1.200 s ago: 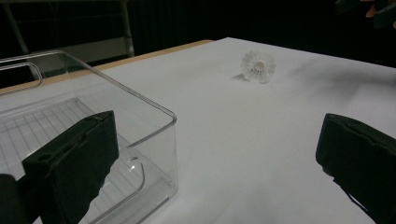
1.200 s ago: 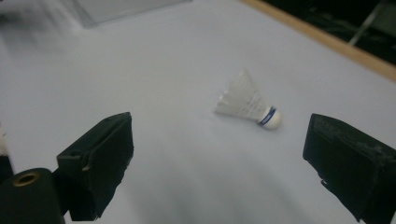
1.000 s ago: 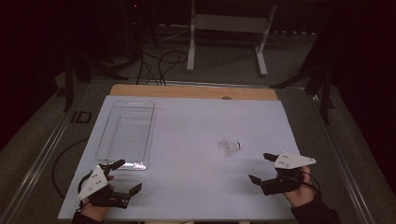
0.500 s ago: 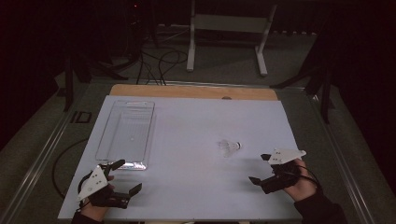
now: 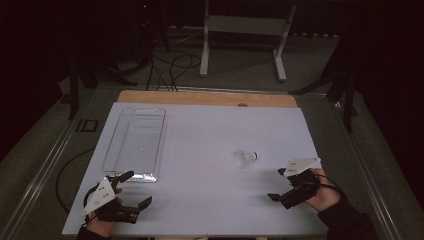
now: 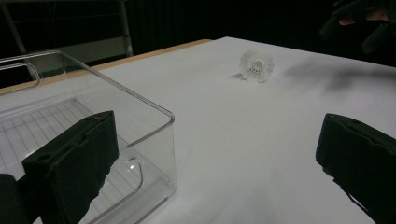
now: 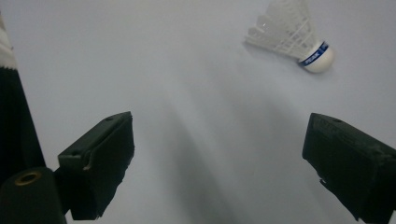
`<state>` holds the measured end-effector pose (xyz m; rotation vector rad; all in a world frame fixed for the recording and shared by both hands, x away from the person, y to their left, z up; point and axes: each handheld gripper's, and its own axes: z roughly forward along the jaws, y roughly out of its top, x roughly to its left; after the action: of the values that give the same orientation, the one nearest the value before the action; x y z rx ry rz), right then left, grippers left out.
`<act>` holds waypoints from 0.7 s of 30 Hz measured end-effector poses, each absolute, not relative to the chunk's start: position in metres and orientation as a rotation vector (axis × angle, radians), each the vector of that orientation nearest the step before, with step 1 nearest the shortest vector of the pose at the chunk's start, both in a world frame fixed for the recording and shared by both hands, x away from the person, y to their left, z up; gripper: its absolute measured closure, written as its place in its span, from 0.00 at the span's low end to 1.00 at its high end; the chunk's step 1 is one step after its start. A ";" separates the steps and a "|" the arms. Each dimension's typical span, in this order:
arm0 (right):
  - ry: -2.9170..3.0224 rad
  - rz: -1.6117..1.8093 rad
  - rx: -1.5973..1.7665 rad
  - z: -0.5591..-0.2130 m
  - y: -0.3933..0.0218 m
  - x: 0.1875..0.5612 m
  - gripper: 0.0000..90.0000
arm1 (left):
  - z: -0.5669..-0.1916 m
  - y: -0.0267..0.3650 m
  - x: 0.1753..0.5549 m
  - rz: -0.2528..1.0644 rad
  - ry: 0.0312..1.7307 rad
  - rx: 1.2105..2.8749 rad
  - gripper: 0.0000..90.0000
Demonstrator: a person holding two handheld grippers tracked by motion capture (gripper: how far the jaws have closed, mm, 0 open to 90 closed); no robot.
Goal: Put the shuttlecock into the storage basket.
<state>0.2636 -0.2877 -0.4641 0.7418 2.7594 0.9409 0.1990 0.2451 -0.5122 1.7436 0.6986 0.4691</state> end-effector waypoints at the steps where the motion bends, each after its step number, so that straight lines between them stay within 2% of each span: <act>1: 2.768 0.934 0.728 -0.464 -0.288 0.264 0.10 | -0.512 0.245 0.199 0.469 0.698 1.742 0.00; 21: 2.928 0.773 0.674 -0.471 -0.287 0.274 0.10 | -0.512 0.245 0.199 0.466 0.698 1.744 0.00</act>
<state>0.2738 -0.2875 -0.4707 0.6743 2.9282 0.7733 0.1992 0.2449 -0.5125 1.7441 0.6984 0.4660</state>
